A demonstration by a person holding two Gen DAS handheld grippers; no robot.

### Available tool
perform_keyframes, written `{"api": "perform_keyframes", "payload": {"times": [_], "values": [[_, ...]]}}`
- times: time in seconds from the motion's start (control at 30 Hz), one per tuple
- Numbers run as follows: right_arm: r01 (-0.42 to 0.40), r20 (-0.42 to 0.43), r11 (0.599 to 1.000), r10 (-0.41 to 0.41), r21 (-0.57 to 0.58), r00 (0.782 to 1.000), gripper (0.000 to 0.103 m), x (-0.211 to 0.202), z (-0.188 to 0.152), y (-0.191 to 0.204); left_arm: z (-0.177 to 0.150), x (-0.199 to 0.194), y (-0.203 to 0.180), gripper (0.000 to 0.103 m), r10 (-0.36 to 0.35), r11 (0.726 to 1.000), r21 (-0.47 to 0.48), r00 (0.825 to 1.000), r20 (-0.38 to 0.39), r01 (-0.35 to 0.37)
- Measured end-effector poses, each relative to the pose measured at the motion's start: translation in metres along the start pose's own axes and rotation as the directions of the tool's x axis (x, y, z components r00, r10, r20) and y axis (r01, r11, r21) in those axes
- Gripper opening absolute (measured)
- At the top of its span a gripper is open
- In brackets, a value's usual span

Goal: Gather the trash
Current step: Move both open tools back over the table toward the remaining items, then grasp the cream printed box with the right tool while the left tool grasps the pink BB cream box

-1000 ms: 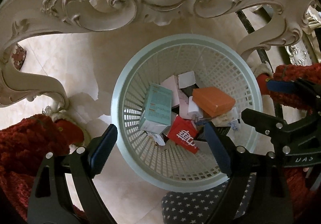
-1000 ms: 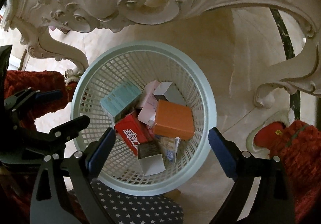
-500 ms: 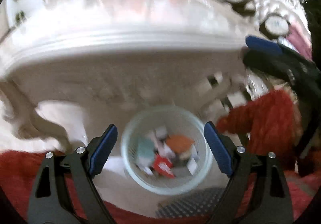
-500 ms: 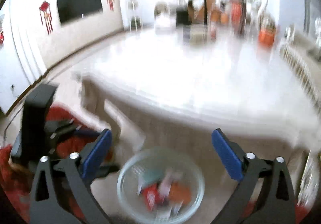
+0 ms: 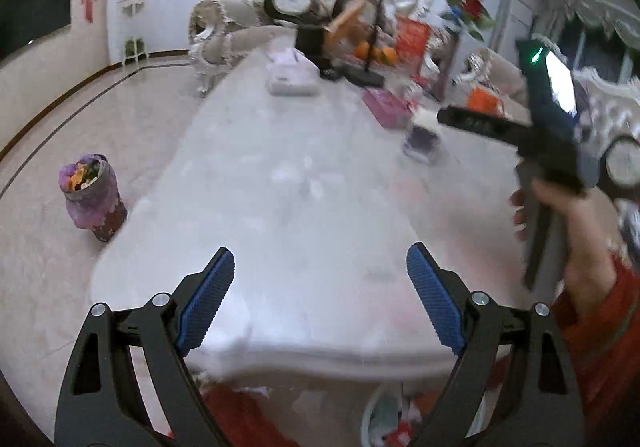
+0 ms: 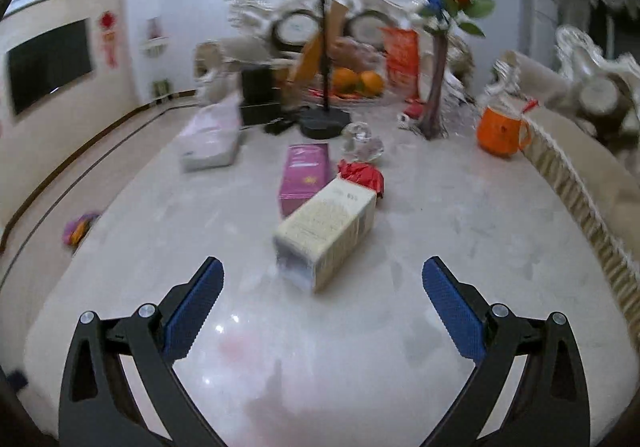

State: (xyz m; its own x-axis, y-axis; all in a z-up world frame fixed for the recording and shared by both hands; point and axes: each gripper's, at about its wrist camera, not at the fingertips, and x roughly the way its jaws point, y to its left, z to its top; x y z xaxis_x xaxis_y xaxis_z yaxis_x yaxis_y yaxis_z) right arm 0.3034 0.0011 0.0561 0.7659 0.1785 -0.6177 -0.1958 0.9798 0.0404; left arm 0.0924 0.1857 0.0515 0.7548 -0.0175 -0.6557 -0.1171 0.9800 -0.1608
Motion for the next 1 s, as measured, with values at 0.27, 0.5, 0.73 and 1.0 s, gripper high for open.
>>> {"api": "perform_keyframes", "payload": {"times": [0.27, 0.5, 0.73, 1.0], "values": [[0.126, -0.072, 0.991, -0.129, -0.053, 0.989, 0.095, 0.073, 0.026, 0.013, 0.056, 0.060, 0.015, 0.086, -0.025, 0.998, -0.052, 0.999, -0.040, 0.023], [0.060, -0.099, 0.995, -0.068, -0.080, 0.993, 0.095, 0.089, 0.034, -0.026, 0.124, 0.133, -0.003, 0.086, -0.063, 0.988, -0.144, 0.995, -0.074, 0.052], [-0.080, -0.148, 0.990, 0.062, -0.115, 0.987, 0.095, 0.099, 0.041, -0.044, 0.182, 0.243, -0.076, 0.086, -0.073, 0.992, -0.114, 0.978, -0.197, 0.051], [-0.094, -0.153, 0.995, 0.088, -0.031, 0.984, 0.095, 0.101, 0.036, -0.044, 0.219, 0.307, -0.120, 0.086, 0.047, 0.999, -0.011, 0.961, -0.272, -0.052]]}}
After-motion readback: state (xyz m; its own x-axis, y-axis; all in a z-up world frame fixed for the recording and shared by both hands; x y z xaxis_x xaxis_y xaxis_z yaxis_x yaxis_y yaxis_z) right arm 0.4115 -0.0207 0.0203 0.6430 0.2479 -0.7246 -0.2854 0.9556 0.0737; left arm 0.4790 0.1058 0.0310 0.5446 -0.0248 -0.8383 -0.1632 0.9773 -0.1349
